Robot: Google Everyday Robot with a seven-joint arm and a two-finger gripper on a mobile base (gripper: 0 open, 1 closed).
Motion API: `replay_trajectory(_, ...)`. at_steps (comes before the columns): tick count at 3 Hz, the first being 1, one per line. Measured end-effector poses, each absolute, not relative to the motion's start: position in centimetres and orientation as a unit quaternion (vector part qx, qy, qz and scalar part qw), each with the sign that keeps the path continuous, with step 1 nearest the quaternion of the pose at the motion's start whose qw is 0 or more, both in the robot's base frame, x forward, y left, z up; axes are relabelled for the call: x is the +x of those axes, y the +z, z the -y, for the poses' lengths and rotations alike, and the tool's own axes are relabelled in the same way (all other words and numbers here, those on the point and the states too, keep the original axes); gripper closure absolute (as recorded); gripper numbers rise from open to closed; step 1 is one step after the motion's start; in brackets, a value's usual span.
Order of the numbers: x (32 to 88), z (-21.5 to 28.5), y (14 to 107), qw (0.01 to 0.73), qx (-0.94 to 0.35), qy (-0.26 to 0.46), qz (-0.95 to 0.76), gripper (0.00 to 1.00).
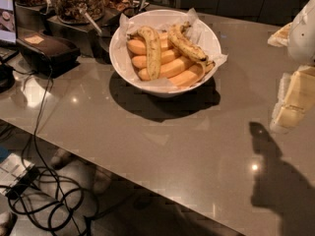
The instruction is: Pick banana from white bowl
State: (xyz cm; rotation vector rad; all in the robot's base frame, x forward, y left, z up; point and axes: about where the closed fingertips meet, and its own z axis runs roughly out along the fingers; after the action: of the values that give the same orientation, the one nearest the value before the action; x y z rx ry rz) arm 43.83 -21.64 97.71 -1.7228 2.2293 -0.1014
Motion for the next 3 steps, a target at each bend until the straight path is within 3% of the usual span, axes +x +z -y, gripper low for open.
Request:
replay_trajectory(2, 44.1, 21.2, 97.9, 0.162, -0.588, -0.044, -0.791, 0.0)
replay_trajectory(3, 45.7, 18.6, 98.3, 0.15, -0.579, -0.065, -0.798, 0.0)
